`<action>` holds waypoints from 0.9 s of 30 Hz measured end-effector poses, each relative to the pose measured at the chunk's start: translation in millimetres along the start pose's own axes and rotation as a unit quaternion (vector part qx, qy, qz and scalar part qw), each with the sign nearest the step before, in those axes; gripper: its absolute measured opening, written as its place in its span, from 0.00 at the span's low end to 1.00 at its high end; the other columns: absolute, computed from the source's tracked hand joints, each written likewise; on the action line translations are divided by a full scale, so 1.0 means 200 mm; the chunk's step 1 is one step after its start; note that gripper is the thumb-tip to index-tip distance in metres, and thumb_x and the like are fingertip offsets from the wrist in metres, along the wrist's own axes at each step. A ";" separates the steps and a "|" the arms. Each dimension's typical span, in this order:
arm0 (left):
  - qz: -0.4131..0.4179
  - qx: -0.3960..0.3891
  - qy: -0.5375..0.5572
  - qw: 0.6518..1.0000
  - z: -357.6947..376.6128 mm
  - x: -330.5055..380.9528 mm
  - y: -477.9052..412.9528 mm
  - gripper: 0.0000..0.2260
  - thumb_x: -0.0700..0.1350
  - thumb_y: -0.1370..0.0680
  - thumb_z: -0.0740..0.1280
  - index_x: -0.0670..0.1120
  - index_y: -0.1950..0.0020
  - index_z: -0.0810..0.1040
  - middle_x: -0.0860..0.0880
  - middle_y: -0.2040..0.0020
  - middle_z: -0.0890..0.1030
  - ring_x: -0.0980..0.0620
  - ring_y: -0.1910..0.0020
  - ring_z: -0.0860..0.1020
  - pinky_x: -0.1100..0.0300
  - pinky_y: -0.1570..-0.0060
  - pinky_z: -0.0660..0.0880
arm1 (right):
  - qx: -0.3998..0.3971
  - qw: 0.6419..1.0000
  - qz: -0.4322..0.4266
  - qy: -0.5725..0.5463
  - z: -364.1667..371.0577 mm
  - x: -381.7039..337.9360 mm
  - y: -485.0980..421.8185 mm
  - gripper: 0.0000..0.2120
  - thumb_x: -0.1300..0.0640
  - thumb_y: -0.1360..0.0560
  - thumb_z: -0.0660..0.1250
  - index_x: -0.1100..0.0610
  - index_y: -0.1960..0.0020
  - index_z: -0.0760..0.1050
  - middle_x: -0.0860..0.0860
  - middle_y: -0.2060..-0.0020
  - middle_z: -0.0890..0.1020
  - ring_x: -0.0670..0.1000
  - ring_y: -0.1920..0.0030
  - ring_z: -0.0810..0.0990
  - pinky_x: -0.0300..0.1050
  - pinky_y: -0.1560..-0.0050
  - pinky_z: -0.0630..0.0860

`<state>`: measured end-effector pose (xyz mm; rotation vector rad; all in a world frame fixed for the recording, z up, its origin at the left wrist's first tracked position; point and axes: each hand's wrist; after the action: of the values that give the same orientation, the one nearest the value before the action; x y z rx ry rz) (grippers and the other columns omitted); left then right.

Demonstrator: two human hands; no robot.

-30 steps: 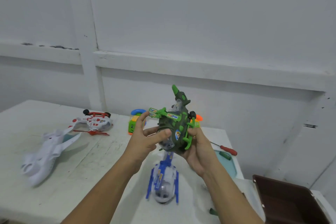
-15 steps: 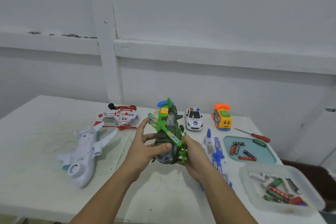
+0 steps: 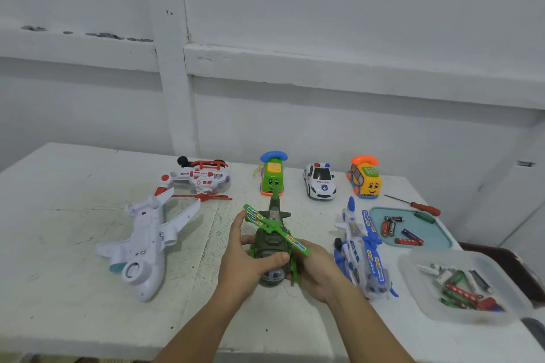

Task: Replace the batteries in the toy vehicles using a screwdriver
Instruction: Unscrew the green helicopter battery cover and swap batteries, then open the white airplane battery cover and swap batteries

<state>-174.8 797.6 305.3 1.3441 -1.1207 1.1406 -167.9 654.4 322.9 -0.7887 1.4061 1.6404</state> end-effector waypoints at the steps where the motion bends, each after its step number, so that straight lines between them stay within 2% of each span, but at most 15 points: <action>1: -0.002 0.004 -0.002 1.000 0.00 -0.01 0.00 0.55 0.57 0.52 0.83 0.70 0.30 0.60 0.50 0.43 0.77 0.46 0.47 0.81 0.44 0.50 0.81 | -0.003 1.000 -0.001 -0.001 0.00 0.00 0.00 0.12 0.63 0.20 0.60 0.65 0.41 0.79 0.63 0.50 0.84 0.62 0.51 0.83 0.45 0.63 0.78; 4: 0.000 0.008 -0.005 1.000 0.00 -0.01 -0.01 0.55 0.58 0.53 0.82 0.72 0.30 0.59 0.51 0.43 0.77 0.46 0.46 0.80 0.43 0.50 0.81 | -0.002 1.000 -0.012 0.011 -0.02 0.01 -0.02 0.11 0.64 0.20 0.60 0.64 0.43 0.80 0.62 0.51 0.85 0.62 0.50 0.83 0.47 0.60 0.79; 6: 0.008 0.010 -0.014 1.000 0.00 -0.02 -0.01 0.56 0.57 0.51 0.82 0.71 0.29 0.57 0.52 0.44 0.76 0.47 0.46 0.80 0.43 0.49 0.80 | -0.004 1.000 -0.016 0.024 -0.03 0.01 -0.02 0.11 0.64 0.21 0.61 0.64 0.44 0.80 0.62 0.52 0.85 0.63 0.50 0.84 0.52 0.54 0.81; 10: 0.006 0.004 -0.011 1.000 0.01 -0.01 0.00 0.55 0.50 0.44 0.84 0.68 0.26 0.55 0.53 0.44 0.76 0.47 0.44 0.79 0.44 0.46 0.79 | 0.015 0.999 0.011 0.049 -0.06 -0.01 -0.03 0.12 0.66 0.21 0.60 0.64 0.46 0.81 0.63 0.52 0.85 0.59 0.56 0.83 0.49 0.58 0.81; 12: 0.005 0.001 -0.019 1.000 0.01 -0.01 0.00 0.56 0.53 0.45 0.84 0.67 0.26 0.54 0.55 0.44 0.75 0.48 0.43 0.79 0.45 0.44 0.78 | 0.038 0.998 0.029 0.048 -0.08 -0.04 -0.03 0.13 0.66 0.22 0.58 0.62 0.45 0.80 0.63 0.51 0.84 0.58 0.56 0.83 0.53 0.54 0.82; 15: 0.003 -0.008 -0.030 1.000 0.00 0.00 0.01 0.59 0.60 0.50 0.81 0.67 0.26 0.52 0.55 0.43 0.75 0.48 0.42 0.78 0.47 0.43 0.77 | 0.089 0.992 0.026 0.087 -0.09 -0.11 -0.02 0.14 0.66 0.21 0.57 0.57 0.41 0.77 0.56 0.50 0.80 0.55 0.53 0.79 0.55 0.49 0.79; 17: 0.002 -0.012 -0.041 0.999 -0.02 0.02 0.02 0.61 0.64 0.52 0.80 0.67 0.25 0.51 0.53 0.41 0.74 0.47 0.42 0.77 0.48 0.43 0.77 | 0.106 0.985 -0.008 0.138 -0.07 -0.18 0.01 0.13 0.64 0.21 0.59 0.55 0.40 0.77 0.53 0.48 0.79 0.53 0.50 0.77 0.52 0.49 0.77; 19: 0.000 -0.005 -0.048 0.999 -0.04 0.05 0.04 0.60 0.65 0.50 0.81 0.65 0.25 0.52 0.50 0.40 0.71 0.46 0.41 0.74 0.51 0.43 0.75 | 0.120 0.973 -0.064 0.186 -0.04 -0.23 0.03 0.12 0.61 0.20 0.60 0.54 0.39 0.77 0.51 0.48 0.79 0.51 0.50 0.76 0.49 0.49 0.73; 21: 0.007 0.015 -0.052 0.998 -0.09 0.08 0.06 0.54 0.63 0.46 0.80 0.63 0.25 0.56 0.50 0.39 0.70 0.46 0.41 0.73 0.55 0.46 0.74 | 0.134 0.950 -0.137 0.248 0.01 -0.27 0.05 0.12 0.60 0.21 0.62 0.54 0.38 0.76 0.51 0.46 0.79 0.50 0.48 0.75 0.45 0.47 0.70; 24: 0.062 0.082 -0.105 0.989 -0.19 0.14 0.10 0.38 0.62 0.39 0.77 0.58 0.32 0.69 0.52 0.42 0.74 0.54 0.47 0.76 0.64 0.56 0.72 | 0.174 0.878 -0.249 0.371 0.14 -0.29 0.07 0.12 0.56 0.22 0.63 0.51 0.40 0.77 0.50 0.44 0.79 0.50 0.43 0.76 0.51 0.38 0.71; 25: 0.088 0.114 -0.123 0.982 -0.24 0.16 0.11 0.30 0.59 0.35 0.77 0.57 0.36 0.72 0.53 0.44 0.76 0.56 0.50 0.76 0.65 0.57 0.72 | 0.181 0.853 -0.286 0.397 0.20 -0.29 0.08 0.12 0.56 0.23 0.63 0.51 0.41 0.78 0.49 0.46 0.79 0.51 0.43 0.76 0.52 0.38 0.70; 27: 0.128 0.179 -0.159 0.962 -0.35 0.19 0.13 0.19 0.52 0.29 0.76 0.57 0.42 0.75 0.54 0.48 0.78 0.58 0.53 0.76 0.63 0.57 0.73 | 0.163 0.830 -0.351 0.403 0.31 -0.29 0.09 0.12 0.58 0.23 0.64 0.53 0.42 0.79 0.48 0.49 0.78 0.51 0.44 0.75 0.48 0.40 0.70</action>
<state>-199.8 863.5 349.4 1.7461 -1.3971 1.3986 -153.8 704.7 392.0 -1.6514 1.5831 0.4565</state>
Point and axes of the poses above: each hand's wrist, its own y-axis away from the middle knuckle, its own z-axis out of the palm, x = y × z
